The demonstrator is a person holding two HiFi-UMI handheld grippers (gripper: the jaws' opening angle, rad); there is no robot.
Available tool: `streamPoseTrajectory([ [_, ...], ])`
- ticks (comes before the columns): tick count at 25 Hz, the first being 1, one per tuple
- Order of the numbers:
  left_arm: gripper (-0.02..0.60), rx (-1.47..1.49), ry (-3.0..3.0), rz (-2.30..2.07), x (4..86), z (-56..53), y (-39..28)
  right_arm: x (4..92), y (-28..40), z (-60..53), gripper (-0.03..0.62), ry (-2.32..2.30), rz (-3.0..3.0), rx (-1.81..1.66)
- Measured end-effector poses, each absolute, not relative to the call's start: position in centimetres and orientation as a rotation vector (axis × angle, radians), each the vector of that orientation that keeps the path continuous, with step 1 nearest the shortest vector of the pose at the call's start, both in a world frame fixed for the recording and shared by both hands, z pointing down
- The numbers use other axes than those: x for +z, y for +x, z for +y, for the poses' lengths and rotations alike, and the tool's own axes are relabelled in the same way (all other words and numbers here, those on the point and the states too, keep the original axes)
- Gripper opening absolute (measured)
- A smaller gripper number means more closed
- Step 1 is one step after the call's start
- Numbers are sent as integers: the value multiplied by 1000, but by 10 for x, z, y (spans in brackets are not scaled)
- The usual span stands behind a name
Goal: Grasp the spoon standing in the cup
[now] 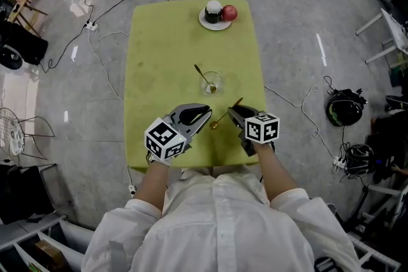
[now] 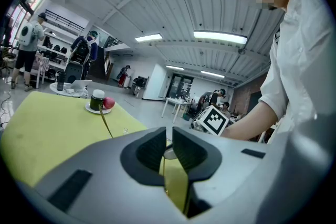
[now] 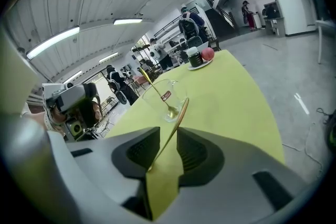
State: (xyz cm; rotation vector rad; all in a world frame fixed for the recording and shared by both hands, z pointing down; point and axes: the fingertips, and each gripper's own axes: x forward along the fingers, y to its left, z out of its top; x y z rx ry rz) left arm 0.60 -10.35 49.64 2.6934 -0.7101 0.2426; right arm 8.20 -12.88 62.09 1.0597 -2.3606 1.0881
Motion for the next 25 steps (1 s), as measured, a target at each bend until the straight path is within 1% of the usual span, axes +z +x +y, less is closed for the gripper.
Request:
streamPoseTrajectory([
  [13, 41, 240, 2688, -709, 497, -106, 7, 644, 104, -127, 106, 1048, -2118, 1021],
  [19, 41, 242, 2690, -709, 497, -106, 8, 645, 111, -125, 109, 1029, -2051, 948],
  [25, 41, 242, 2691, -707, 496, -106, 10, 642, 117, -123, 107, 1030, -2023, 960],
])
